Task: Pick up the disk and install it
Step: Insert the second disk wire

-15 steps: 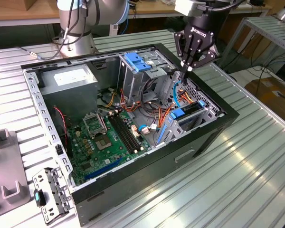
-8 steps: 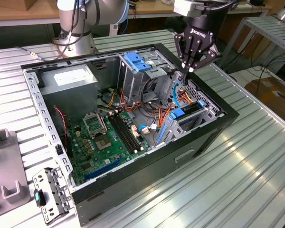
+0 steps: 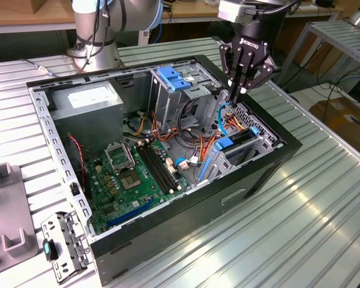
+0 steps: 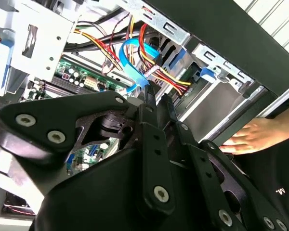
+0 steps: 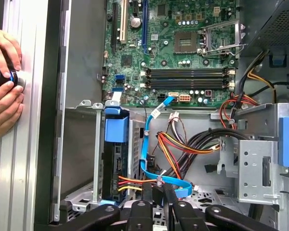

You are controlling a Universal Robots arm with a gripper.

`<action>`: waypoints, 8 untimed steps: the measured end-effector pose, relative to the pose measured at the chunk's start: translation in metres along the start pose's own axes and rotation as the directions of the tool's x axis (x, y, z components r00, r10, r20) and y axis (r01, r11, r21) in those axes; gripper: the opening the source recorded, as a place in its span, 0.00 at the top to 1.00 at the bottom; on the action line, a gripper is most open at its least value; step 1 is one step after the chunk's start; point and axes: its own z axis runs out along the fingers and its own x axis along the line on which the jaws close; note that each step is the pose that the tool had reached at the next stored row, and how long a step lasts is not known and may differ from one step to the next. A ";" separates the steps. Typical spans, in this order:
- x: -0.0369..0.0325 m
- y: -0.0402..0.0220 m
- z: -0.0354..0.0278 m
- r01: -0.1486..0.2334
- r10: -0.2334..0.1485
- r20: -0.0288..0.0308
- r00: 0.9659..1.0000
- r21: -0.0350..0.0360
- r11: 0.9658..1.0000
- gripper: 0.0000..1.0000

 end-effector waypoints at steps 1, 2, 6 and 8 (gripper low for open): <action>0.0001 0.0000 -0.0002 0.000 0.000 0.000 1.000 0.000 1.000 0.76; 0.0001 0.0000 -0.0008 0.000 0.000 0.000 1.000 0.000 1.000 0.76; 0.0007 0.0002 -0.0036 0.000 0.000 0.000 1.000 0.000 1.000 0.76; 0.0007 0.0004 -0.0051 0.000 0.000 0.000 1.000 -0.001 1.000 0.76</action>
